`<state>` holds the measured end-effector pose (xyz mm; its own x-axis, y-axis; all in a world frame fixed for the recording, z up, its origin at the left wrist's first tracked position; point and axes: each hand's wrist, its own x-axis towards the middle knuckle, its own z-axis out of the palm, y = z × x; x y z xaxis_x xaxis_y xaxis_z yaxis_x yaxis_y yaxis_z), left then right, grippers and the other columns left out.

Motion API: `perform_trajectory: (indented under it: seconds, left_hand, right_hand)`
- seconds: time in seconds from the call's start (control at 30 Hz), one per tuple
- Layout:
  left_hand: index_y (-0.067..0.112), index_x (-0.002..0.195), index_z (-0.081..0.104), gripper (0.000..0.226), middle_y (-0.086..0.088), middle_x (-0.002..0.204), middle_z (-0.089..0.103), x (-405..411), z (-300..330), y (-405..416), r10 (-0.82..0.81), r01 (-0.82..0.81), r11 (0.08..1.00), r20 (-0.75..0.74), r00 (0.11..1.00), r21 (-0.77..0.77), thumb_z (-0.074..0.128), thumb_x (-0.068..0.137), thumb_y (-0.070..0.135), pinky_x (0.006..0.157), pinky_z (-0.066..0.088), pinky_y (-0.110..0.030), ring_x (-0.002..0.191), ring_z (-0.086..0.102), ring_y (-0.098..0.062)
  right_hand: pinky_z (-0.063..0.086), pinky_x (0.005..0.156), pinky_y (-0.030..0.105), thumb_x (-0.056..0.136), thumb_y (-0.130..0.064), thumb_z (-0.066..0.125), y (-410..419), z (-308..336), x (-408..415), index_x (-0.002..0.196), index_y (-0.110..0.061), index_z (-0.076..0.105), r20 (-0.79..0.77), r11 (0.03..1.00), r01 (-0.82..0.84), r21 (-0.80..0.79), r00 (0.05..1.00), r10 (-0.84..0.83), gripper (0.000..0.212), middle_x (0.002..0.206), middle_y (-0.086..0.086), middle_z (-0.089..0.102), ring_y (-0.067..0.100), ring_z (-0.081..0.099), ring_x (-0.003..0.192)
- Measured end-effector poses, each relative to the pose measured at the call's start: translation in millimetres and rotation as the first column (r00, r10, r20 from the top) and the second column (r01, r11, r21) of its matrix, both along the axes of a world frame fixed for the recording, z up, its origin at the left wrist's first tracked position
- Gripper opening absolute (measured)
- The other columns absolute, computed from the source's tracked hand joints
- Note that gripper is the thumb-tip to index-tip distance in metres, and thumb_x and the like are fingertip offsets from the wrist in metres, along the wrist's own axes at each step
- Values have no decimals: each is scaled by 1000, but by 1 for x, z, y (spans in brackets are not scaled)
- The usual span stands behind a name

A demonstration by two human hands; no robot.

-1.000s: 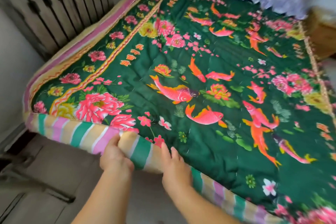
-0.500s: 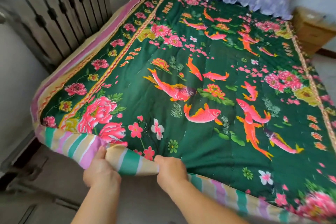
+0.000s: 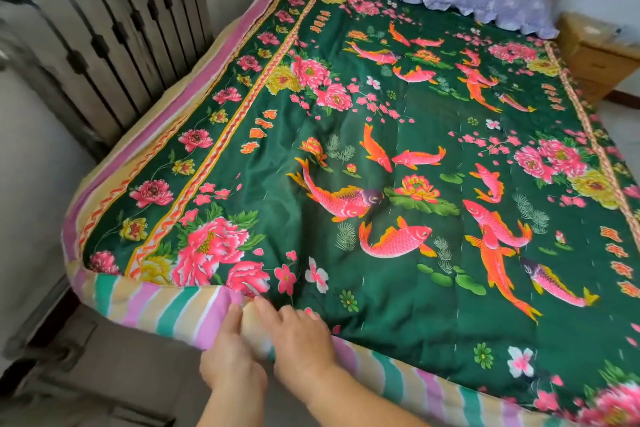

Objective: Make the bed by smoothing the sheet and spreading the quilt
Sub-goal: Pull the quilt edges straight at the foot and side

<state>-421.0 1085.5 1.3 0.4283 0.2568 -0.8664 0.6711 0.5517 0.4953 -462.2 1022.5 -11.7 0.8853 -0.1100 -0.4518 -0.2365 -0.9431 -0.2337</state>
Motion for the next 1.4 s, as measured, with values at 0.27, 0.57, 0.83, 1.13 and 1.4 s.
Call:
perform_trajectory:
  seconds: [0.27,0.57,0.83,1.13,1.4]
  left_hand:
    - [19,94,61,16,-1,59,70,70,-16,42,15,-6,938,22,1000,-346,67,85,32,72,50,-40,75,62,-18]
    - [8,90,61,10,-11,77,70,129,-39,67,-22,17,979,-24,999,-204,56,81,7,58,51,-40,69,61,-28]
    - [9,88,65,20,-8,74,70,124,-38,95,-107,124,983,122,987,-138,48,81,3,65,56,-32,64,66,-23]
    - [16,99,63,18,-4,96,72,194,-54,132,-61,97,984,227,972,-149,54,90,30,85,53,-36,87,67,-19]
    - [13,124,56,41,-8,122,61,271,-75,183,-6,30,950,77,997,-312,46,95,41,102,41,-42,112,58,-28]
  right_hand:
    - [43,79,30,80,-9,52,-37,22,26,103,-22,58,-151,980,80,180,987,-53,28,110,9,63,30,57,105]
    - [45,90,38,76,-47,66,-29,19,74,123,-22,46,-199,992,-78,103,975,97,57,122,4,59,27,55,115]
    - [33,104,45,76,-37,71,62,7,149,152,-22,-5,-69,975,-182,128,979,191,109,145,15,31,34,38,130]
    - [21,112,42,78,-40,70,110,-9,220,150,-18,11,-60,997,-46,62,997,49,96,153,15,24,30,23,142]
    - [48,81,32,80,-15,57,106,-7,244,124,-25,53,-148,950,171,260,980,-135,45,116,6,65,32,58,107]
